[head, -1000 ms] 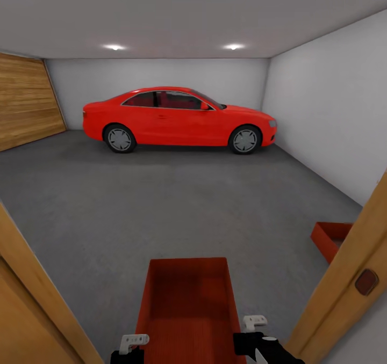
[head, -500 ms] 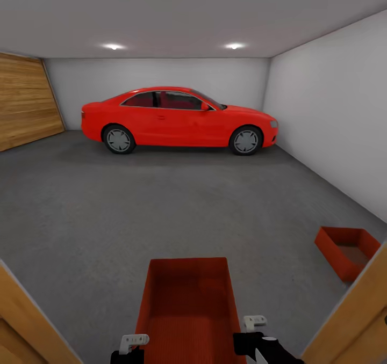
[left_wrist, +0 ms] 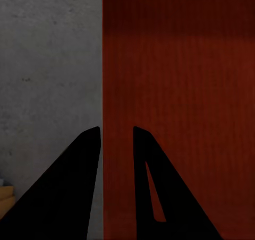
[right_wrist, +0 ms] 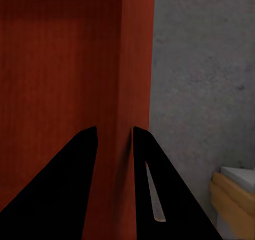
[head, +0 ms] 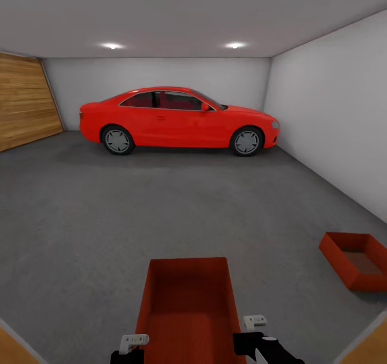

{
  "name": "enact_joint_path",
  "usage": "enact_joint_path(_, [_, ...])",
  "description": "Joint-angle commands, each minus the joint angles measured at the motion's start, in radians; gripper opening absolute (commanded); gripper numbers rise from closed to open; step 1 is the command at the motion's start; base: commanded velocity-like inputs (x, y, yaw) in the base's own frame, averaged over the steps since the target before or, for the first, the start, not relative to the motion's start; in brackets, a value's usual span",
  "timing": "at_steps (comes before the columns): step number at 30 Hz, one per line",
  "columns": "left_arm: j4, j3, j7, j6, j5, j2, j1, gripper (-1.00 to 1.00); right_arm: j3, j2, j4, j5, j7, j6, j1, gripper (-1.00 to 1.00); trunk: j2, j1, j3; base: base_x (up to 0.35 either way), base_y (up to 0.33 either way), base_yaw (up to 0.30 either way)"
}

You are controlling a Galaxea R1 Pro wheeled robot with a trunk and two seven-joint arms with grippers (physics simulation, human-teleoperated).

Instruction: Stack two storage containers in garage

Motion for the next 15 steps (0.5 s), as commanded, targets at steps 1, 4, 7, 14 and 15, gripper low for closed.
enact_joint_path(1, [-0.003, -0.009, 0.001, -0.023, 0.007, 0.018, -0.001, -1.00, 0.010, -0.010, 0.002, -0.008, 0.002, 0.006, 0.000, -1.00, -0.001, 0.000, -0.001, 0.185, 0.000, 0.000])
enact_joint_path(4, [-0.003, -0.010, 0.001, -0.023, 0.007, 0.018, -0.001, -1.00, 0.010, -0.010, 0.002, -0.008, 0.002, 0.006, 0.000, -1.00, -0.001, 0.000, -0.001, 0.185, 0.000, 0.000])
enact_joint_path(7, [-0.003, -0.010, 0.002, -0.023, 0.008, 0.018, -0.001, -1.00, 0.010, -0.010, 0.002, -0.008, 0.002, 0.006, 0.000, -1.00, -0.001, 0.000, -0.001, 0.181, 0.000, 0.000])
enact_joint_path(14, [-0.003, -0.010, 0.002, -0.023, 0.008, 0.018, -0.001, -1.00, 0.010, -0.010, 0.002, -0.008, 0.002, 0.006, 0.000, -1.00, -0.001, 0.000, -0.001, 0.176, 0.000, 0.000])
enact_joint_path(15, [-0.003, -0.010, 0.002, -0.023, 0.008, 0.018, -0.001, -1.00, 0.010, -0.010, 0.002, -0.008, 0.002, 0.006, 0.000, -1.00, -0.001, 0.000, -0.001, 0.175, 0.000, 0.000])
